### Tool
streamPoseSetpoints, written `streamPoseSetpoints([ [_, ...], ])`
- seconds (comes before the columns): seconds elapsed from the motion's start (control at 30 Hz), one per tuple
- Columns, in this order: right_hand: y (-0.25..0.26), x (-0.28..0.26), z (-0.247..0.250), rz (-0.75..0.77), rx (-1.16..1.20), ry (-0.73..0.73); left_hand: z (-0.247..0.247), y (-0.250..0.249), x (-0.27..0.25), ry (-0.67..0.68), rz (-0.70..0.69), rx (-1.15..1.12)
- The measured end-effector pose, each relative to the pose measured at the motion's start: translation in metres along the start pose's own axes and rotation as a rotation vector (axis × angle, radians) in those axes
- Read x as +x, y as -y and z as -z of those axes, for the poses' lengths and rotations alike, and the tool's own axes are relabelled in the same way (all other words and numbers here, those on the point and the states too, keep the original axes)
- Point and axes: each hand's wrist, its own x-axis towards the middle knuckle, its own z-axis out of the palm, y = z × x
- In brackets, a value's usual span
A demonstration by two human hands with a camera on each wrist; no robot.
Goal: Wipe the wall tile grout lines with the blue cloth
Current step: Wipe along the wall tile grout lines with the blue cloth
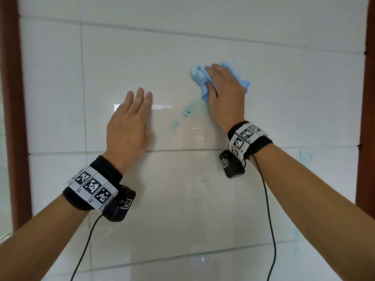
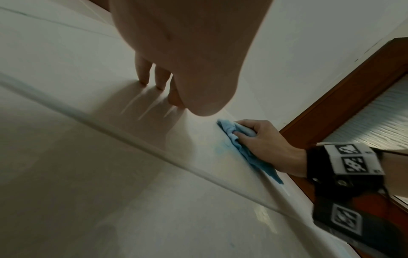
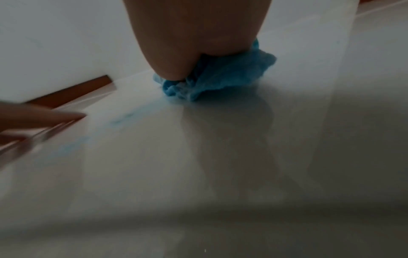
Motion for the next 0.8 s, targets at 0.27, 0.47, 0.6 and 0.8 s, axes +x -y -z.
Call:
streamPoseSetpoints([
  [0.27, 0.027, -0.055, 0.001, 0.459, -0.147, 0.201, 0.001, -0.002, 0.001, 0.024, 0.017, -0.001],
  [0.47, 0.037, 0.001, 0.001, 0.096, -0.146, 0.193, 0.005, -0.001, 0.000, 0.062, 0.028, -0.005],
  [0.6, 0.063, -0.027, -0.010, -0.027, -0.070, 0.114, 0.009, -0.002, -0.005, 0.103, 0.052, -0.046],
  [0.8, 0.078, -0.076, -0.008, 0.307, -0.085, 0.421, 0.010, 0.003, -0.014, 0.119, 0.047, -0.081],
])
